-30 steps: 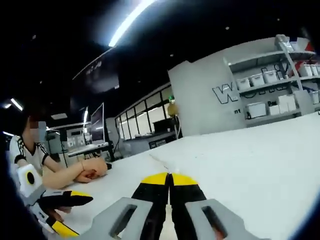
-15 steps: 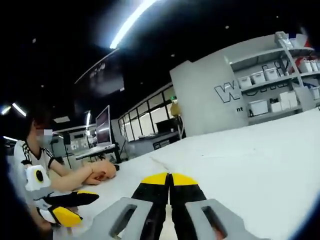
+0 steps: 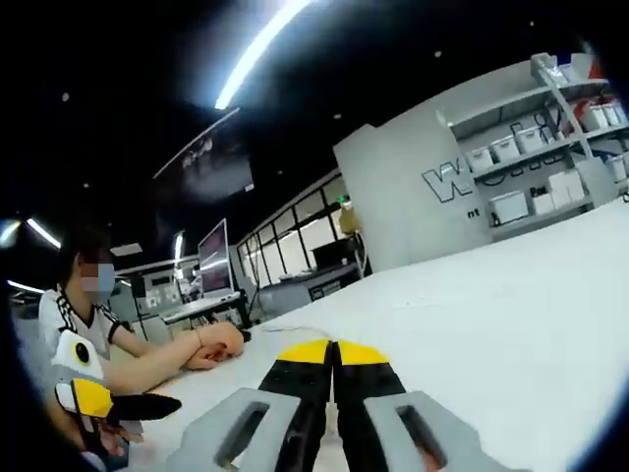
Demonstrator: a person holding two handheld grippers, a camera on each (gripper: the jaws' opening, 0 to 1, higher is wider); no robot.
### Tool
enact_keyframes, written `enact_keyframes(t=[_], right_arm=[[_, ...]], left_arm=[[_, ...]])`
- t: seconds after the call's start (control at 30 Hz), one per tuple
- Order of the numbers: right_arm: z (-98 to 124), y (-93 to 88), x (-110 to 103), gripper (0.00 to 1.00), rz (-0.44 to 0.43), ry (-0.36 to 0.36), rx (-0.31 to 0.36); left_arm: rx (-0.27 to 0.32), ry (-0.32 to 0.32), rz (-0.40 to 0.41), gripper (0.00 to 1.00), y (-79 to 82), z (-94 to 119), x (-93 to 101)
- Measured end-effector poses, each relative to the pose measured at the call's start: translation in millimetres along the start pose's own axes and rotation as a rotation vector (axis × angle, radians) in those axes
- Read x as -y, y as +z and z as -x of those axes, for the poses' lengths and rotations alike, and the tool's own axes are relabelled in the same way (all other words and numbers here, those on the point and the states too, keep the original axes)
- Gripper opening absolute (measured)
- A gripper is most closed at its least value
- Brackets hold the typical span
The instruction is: Open the resealable bag by pulling the two sides of the seal apart until the entire bag opening is separated and visibly accessible.
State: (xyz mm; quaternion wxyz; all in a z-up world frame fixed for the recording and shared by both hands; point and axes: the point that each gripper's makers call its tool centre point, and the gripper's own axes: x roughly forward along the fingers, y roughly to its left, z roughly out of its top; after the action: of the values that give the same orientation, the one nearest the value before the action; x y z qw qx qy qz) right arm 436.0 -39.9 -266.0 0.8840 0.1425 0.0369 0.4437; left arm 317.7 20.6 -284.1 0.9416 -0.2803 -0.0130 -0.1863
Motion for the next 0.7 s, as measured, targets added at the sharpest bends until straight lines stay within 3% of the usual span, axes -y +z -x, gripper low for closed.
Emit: enact_keyframes(t=[0.17,0.33,0.47,0.7], right_arm=[[1.9,-3.3,-8.3,0.0,0.07,0.0,-0.028],[8.2,-10.0,-33.1,0.0,0.173,0.027,-0.071],[10.7,-17.7,-52.1,0.0,0.236,0.057,-0.1],[13.9,-26.7,-67.4,0.0,0.273,0.088,-0.134]], left_arm=[[-0.004,-0.02,0.049,0.47,-1.9,1.2,7.8],[-0.013,-0.05,0.112,0.42,-7.7,4.4,14.5],[-0.01,-0.042,0.148,0.35,-9.4,8.8,8.8],[0.003,-0.022,0.186,0.34,-8.8,16.1,-0.3]])
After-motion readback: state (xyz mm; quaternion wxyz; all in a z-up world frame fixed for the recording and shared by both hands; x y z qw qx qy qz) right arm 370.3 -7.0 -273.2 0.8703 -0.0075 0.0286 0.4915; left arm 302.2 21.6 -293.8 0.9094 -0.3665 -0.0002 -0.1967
